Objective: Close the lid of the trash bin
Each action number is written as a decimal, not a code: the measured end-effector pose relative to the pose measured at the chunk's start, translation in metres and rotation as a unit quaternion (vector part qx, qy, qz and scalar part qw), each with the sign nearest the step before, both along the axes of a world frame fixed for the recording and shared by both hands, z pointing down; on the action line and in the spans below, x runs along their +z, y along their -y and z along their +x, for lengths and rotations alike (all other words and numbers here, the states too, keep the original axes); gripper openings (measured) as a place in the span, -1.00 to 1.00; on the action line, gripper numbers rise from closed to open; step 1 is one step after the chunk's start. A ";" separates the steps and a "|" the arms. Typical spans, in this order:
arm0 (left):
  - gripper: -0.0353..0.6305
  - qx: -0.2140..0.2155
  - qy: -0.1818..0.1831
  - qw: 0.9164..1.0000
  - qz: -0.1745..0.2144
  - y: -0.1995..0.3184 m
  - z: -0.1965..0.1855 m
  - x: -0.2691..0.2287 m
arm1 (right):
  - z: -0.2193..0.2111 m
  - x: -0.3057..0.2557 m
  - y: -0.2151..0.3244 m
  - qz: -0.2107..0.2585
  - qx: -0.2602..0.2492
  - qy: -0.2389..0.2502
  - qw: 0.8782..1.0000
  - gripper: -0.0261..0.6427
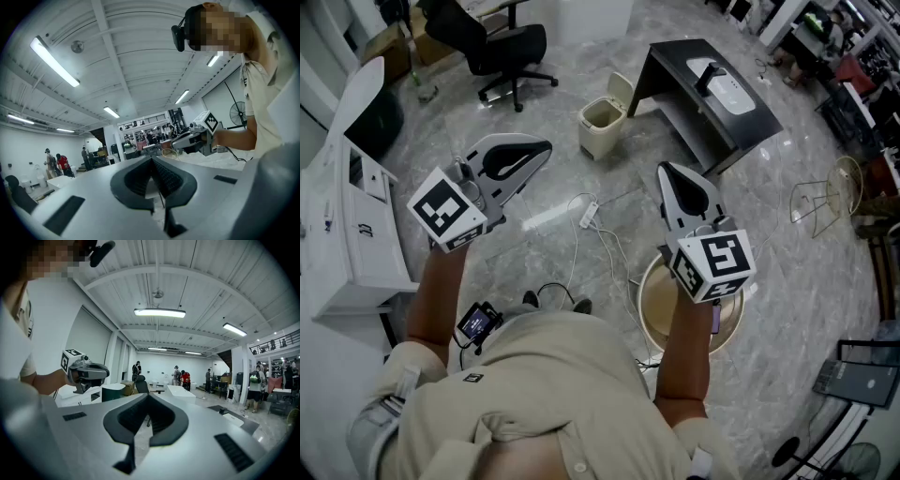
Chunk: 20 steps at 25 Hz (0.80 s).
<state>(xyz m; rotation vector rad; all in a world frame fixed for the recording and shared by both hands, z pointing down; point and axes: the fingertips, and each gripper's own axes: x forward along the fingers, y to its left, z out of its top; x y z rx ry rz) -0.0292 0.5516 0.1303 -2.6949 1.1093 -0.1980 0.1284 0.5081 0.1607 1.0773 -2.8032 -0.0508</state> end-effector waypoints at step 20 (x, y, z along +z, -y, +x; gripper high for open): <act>-0.85 0.018 0.000 1.000 -0.022 0.063 -0.003 0.029 | -0.001 0.027 0.063 -0.033 0.023 0.028 0.999 -0.84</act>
